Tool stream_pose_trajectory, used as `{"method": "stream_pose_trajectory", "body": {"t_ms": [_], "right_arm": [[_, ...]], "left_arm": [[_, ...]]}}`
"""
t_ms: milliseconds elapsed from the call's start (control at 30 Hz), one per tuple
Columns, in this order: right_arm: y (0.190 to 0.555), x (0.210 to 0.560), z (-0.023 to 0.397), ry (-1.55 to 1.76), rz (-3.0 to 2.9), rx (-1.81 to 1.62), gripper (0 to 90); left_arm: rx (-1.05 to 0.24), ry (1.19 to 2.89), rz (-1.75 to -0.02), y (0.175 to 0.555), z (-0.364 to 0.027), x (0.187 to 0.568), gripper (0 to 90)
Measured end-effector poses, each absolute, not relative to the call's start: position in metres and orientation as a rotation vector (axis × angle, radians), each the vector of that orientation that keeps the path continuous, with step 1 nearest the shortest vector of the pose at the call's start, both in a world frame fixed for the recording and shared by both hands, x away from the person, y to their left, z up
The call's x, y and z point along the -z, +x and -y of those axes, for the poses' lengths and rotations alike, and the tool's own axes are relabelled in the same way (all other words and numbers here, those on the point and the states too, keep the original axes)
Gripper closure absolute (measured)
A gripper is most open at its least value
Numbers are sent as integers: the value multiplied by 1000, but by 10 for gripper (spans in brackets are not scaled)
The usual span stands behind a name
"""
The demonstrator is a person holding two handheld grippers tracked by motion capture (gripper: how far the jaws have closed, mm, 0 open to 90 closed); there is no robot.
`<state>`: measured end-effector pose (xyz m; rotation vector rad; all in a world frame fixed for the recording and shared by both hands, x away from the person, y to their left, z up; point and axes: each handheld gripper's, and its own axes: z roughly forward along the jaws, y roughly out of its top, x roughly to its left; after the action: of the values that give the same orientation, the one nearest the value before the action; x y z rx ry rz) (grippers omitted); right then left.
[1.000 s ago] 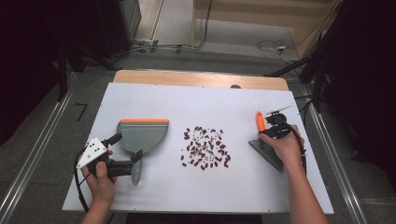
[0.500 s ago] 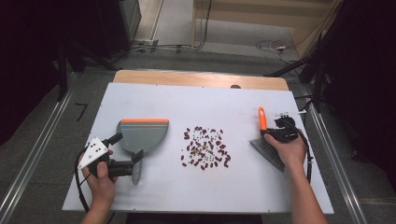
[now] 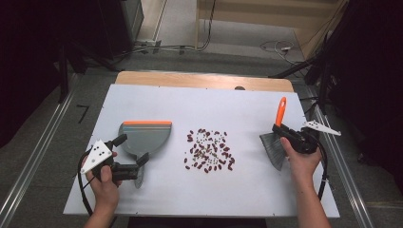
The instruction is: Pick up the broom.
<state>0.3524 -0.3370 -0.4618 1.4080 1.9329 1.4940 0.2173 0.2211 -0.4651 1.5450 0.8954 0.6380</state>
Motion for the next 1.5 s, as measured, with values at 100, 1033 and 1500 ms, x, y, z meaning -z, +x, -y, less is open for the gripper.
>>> {"method": "stream_pose_trajectory", "body": {"t_ms": [100,1033,1500], "right_arm": [[348,458,336,1369,-1882,-1546,689],[318,410,262,1099,-1847,-1765,692],[300,401,209,1001,-1901,-1802,692]], "left_arm": [[-640,1554,-887,218,-218,464,0],[-489,1596,-806,234,-157,452,0],[-425,1652,-796,234,-123,450,45]]}}
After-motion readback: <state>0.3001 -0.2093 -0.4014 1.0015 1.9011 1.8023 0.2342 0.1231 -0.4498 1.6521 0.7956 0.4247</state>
